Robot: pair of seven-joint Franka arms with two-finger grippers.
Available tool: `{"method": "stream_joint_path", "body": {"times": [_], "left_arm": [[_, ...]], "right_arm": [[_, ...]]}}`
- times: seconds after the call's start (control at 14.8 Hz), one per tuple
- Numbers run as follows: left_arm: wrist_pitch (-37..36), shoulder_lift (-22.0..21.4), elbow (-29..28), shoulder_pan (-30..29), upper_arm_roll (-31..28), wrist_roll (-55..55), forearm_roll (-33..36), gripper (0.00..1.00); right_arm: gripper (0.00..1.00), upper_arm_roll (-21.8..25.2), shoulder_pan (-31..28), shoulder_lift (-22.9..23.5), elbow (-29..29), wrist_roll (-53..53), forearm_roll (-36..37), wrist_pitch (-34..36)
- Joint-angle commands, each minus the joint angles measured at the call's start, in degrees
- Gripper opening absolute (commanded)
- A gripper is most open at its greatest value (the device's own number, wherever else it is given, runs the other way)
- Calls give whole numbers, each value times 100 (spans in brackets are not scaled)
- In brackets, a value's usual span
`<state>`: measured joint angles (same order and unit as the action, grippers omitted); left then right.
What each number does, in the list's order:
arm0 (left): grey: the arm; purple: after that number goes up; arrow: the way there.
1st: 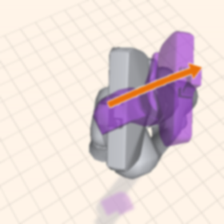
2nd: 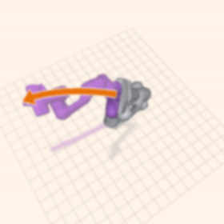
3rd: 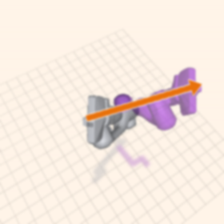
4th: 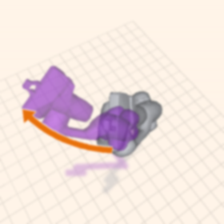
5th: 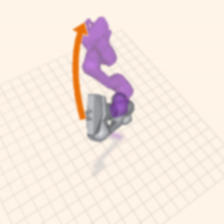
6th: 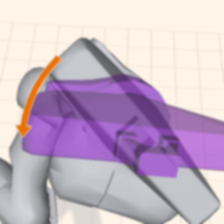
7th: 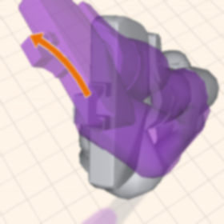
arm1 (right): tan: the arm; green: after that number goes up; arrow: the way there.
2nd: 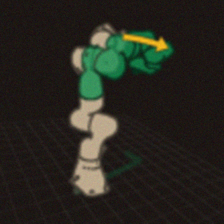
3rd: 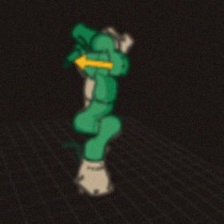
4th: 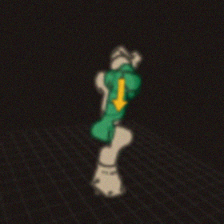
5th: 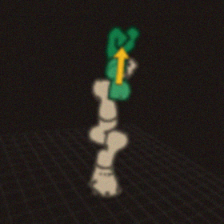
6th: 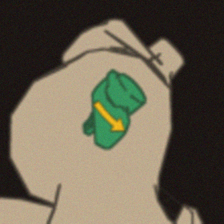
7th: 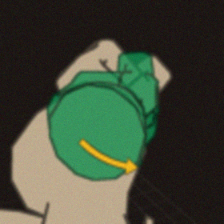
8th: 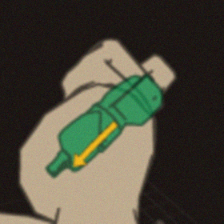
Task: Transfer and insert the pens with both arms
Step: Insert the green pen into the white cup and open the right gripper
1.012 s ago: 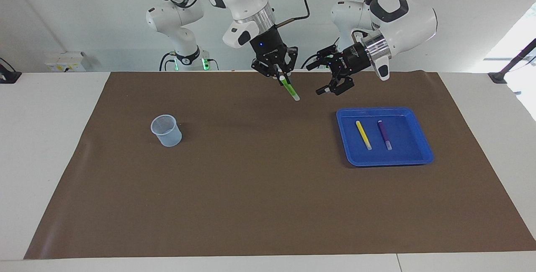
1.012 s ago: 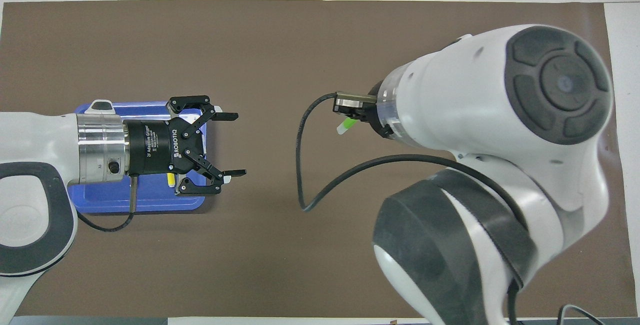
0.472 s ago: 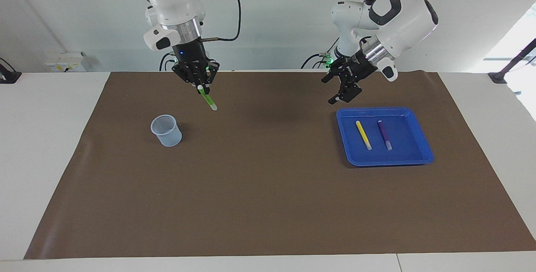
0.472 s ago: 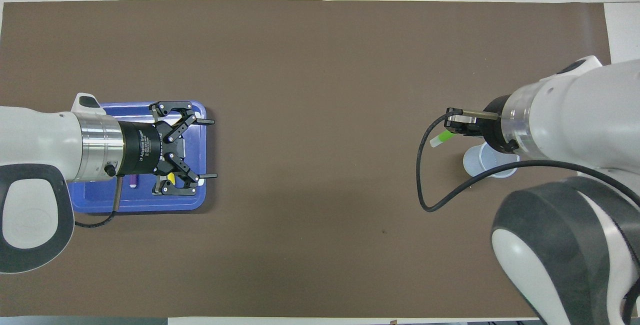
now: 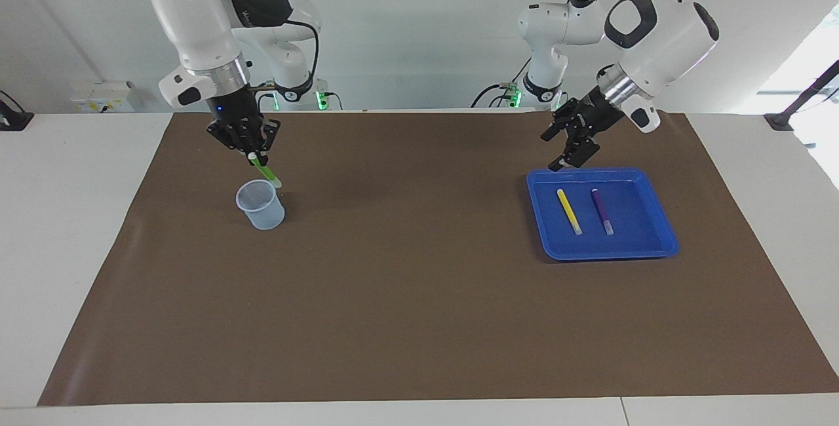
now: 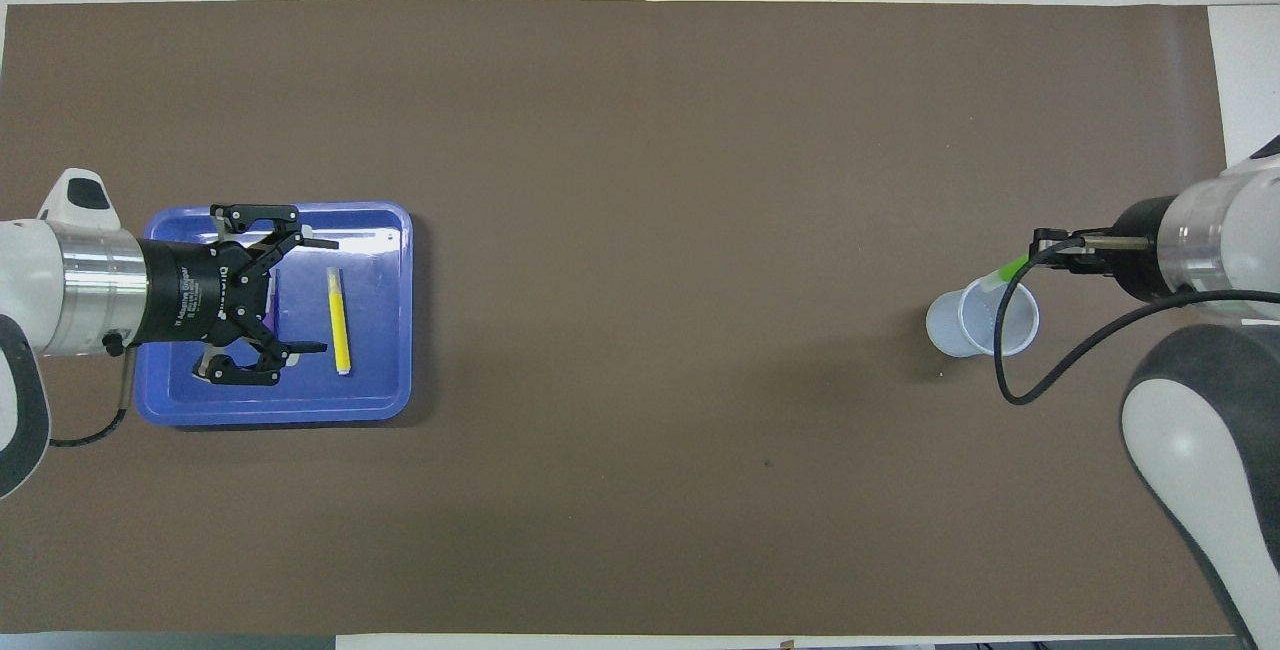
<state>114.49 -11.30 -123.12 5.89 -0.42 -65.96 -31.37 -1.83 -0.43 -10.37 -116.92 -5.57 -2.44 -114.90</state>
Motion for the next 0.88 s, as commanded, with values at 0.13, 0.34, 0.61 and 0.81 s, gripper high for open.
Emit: {"method": "stream_joint_path", "body": {"times": [0.13,0.34,0.61,0.81], "left_arm": [[-137,188,-133,-729,25,2276,648,100],[-58,513,-142,-931,25,3725,947,100],[249,1005,-142,-950,25,5607,1703,100],[670,1348,-185,-941,25,6969,2231,100]], "right_arm": [[0,-81,-528,-509,-1025,802,86,-735],[0,-81,-528,-492,-1175,846,77,-842],[0,-81,-458,-439,-1526,864,77,-1270],[0,-81,-458,-282,-1659,925,77,-1588]]}}
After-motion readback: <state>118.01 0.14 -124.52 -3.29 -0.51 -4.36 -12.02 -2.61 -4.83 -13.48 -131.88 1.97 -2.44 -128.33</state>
